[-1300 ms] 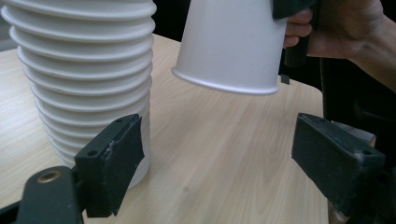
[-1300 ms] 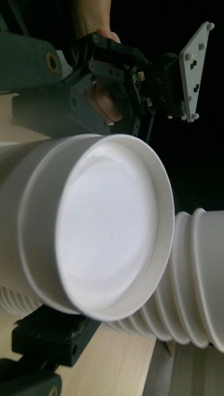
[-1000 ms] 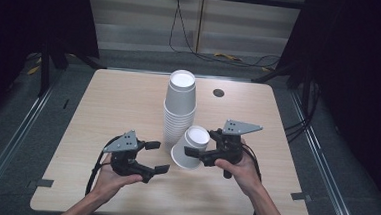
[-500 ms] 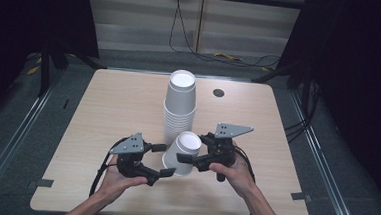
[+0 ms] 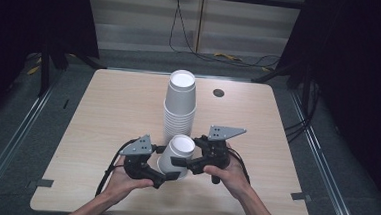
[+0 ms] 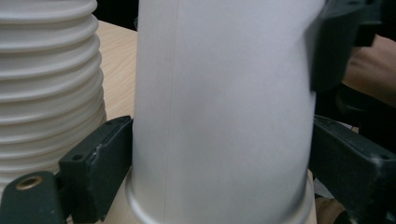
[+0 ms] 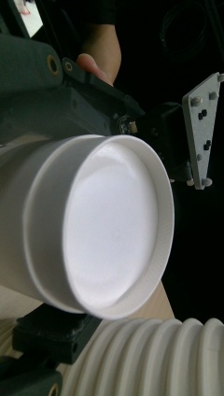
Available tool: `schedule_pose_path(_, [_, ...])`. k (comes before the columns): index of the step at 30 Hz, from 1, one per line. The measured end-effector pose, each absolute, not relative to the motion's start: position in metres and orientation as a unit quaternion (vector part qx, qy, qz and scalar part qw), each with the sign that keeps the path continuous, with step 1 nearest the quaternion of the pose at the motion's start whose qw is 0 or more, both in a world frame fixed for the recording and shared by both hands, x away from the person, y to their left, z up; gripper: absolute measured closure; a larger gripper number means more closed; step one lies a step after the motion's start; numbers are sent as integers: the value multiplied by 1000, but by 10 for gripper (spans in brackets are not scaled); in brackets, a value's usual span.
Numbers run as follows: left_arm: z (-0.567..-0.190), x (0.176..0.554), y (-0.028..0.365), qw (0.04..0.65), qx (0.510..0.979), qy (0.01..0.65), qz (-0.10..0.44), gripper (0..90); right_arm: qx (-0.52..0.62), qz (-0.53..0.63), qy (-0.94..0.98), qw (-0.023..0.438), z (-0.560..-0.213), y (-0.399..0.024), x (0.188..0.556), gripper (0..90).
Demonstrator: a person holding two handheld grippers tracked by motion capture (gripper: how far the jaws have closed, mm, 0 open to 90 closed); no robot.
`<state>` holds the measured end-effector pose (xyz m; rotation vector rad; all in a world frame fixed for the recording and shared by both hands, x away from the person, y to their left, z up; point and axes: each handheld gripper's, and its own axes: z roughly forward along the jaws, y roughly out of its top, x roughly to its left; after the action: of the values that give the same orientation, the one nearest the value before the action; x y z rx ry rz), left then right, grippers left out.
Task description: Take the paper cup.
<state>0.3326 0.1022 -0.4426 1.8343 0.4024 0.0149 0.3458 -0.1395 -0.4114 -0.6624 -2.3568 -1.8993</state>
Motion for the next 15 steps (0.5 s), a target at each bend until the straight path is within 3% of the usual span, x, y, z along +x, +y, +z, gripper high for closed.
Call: schedule_pose_path(15, [-445, 329, 100, 588, 792, 164, 11, 117, -200, -617, -761, 38, -412, -134, 344, 224])
